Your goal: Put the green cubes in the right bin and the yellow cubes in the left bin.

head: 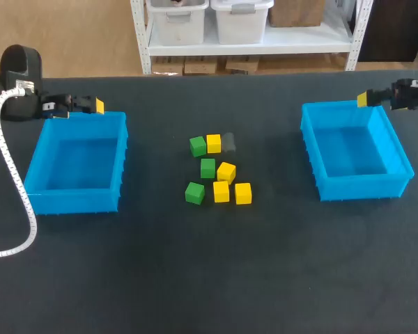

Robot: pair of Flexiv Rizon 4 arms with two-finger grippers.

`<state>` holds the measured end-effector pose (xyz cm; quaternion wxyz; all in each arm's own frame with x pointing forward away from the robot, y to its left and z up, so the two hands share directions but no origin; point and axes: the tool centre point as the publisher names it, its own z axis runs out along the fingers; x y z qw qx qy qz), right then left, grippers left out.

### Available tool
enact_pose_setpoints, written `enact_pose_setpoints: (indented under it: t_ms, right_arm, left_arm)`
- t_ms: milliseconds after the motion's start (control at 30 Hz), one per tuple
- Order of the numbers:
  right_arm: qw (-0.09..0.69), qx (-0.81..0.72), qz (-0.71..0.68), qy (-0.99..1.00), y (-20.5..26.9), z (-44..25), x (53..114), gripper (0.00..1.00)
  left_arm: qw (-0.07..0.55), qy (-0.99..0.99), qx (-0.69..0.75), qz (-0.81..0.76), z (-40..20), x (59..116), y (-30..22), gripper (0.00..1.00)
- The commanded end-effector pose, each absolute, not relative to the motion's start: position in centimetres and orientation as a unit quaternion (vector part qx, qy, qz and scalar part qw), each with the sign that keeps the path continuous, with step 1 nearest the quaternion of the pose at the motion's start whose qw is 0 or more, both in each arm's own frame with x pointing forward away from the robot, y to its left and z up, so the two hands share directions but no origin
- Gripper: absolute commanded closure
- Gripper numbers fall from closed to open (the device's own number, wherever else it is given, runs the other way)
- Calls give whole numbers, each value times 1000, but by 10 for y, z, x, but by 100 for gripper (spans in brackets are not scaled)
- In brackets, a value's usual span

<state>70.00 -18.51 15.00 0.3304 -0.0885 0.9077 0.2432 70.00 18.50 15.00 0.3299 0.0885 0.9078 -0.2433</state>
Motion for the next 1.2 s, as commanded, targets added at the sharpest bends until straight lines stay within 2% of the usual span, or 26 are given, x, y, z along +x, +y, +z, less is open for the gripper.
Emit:
enact_pose_setpoints:
  t_ms: [33,1200]
  right_arm:
    - [330,-88,243,908,-185,150,700,0]
    - [331,-91,235,909,-184,153,702,0]
  left_arm:
    - [330,908,88,-243,150,700,185,0]
    - [330,908,88,-243,150,700,185,0]
